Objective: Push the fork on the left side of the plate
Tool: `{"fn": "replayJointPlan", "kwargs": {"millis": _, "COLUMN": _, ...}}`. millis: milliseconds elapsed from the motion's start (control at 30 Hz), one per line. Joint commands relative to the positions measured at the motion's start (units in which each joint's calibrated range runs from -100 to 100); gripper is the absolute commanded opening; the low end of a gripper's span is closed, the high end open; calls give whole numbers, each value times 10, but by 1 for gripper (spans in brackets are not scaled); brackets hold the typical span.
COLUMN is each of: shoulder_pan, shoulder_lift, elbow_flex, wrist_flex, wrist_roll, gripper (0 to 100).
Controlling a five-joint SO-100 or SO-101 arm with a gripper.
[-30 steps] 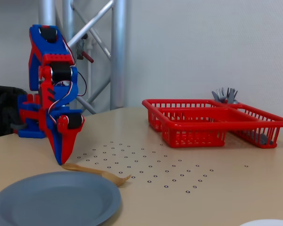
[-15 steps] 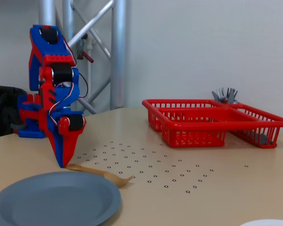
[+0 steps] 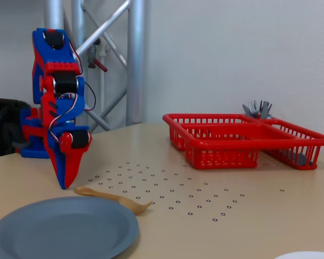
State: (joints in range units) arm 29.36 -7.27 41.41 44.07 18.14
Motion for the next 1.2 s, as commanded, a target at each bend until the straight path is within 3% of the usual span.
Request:
{"fn": "replayJointPlan", "kwargs": {"millis": 0, "shoulder_pan": -5, "shoulder_lift": -52, "elbow_flex": -1, "wrist_flex": -4, "wrist_roll": 0, "gripper": 0}}
{"fn": "replayJointPlan", "kwargs": {"millis": 1167, "shoulder_pan": -50, "shoulder_lift": 14, "elbow_flex": -81, "wrist_flex": -5, "wrist_roll": -36, "gripper": 0}}
